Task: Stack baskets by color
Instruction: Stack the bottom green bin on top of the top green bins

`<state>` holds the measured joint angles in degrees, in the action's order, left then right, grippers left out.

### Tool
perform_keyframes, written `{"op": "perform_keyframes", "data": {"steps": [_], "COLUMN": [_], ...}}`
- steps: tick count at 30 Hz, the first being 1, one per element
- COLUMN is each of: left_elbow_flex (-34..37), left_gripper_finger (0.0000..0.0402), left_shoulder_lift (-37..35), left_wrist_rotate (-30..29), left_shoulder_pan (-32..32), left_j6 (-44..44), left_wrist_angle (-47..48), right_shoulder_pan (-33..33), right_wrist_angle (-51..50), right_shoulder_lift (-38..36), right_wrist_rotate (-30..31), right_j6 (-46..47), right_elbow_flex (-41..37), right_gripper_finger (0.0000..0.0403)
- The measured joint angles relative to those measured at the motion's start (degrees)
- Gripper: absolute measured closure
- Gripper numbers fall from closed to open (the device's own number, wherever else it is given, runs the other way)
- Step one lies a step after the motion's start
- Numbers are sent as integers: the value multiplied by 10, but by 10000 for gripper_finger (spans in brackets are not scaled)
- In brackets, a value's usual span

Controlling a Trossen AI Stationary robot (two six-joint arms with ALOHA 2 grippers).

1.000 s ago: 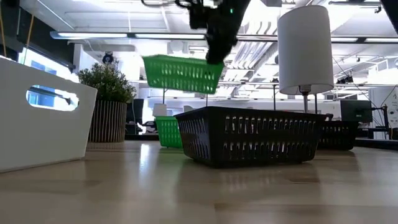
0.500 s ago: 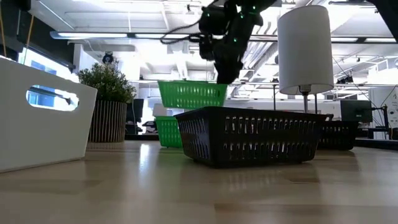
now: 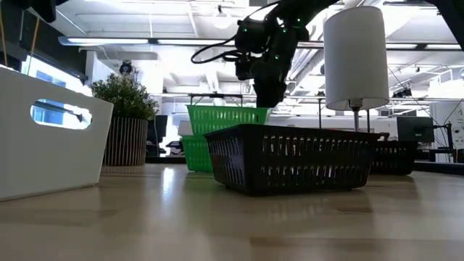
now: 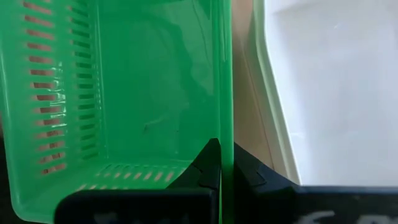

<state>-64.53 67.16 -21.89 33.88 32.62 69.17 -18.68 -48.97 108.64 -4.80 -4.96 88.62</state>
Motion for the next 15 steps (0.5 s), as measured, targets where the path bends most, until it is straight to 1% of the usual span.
{"op": "perform_keyframes", "data": {"steps": [15], "left_elbow_flex": [0], "left_gripper_finger": [265], "left_shoulder_lift": [0], "left_wrist_rotate": [2], "left_shoulder_pan": [-6], "left_j6": [1], "left_wrist_angle": [0], "right_shoulder_pan": [9], "right_wrist_angle": [-5], "right_shoulder_lift": [14], "right_wrist_rotate": [3], "right_j6": [0], "right_elbow_flex": [0], "right_gripper_finger": [403]}}
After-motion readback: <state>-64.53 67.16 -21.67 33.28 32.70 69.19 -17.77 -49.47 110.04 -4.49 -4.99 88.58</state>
